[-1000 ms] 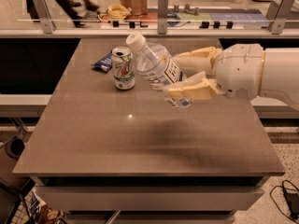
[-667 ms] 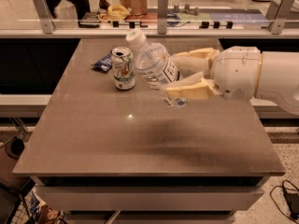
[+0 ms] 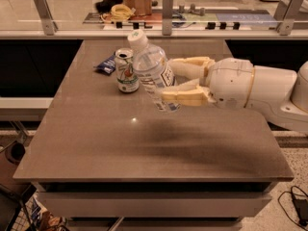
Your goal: Place blue plastic bottle upright
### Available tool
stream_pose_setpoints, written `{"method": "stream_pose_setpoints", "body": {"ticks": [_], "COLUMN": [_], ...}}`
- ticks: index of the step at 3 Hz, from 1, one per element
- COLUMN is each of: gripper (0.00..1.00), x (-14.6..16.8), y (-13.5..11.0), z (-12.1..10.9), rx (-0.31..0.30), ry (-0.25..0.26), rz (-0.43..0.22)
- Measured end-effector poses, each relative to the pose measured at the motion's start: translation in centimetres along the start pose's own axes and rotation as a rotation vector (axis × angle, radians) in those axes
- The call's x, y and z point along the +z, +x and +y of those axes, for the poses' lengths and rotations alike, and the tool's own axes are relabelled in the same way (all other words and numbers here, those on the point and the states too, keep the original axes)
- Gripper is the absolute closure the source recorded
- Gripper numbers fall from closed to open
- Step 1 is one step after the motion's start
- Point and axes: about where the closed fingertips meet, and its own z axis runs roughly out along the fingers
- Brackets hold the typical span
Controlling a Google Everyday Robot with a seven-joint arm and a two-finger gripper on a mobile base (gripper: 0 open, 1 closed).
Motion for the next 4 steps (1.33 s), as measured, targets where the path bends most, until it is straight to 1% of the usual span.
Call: {"method": "stream_pose_setpoints", "body": {"ticks": [1,3,4], "gripper": [1.00,1.00,1.00], "x": [1.0,2.0,2.3], "y": [1.1,3.7,4.7], "z": [0.3,1.0,1.2], "rx": [0.044,0.126,0.162], "ry": [0.003,0.027,0.043], "rz": [-0.035,-0.062,-0.064]}}
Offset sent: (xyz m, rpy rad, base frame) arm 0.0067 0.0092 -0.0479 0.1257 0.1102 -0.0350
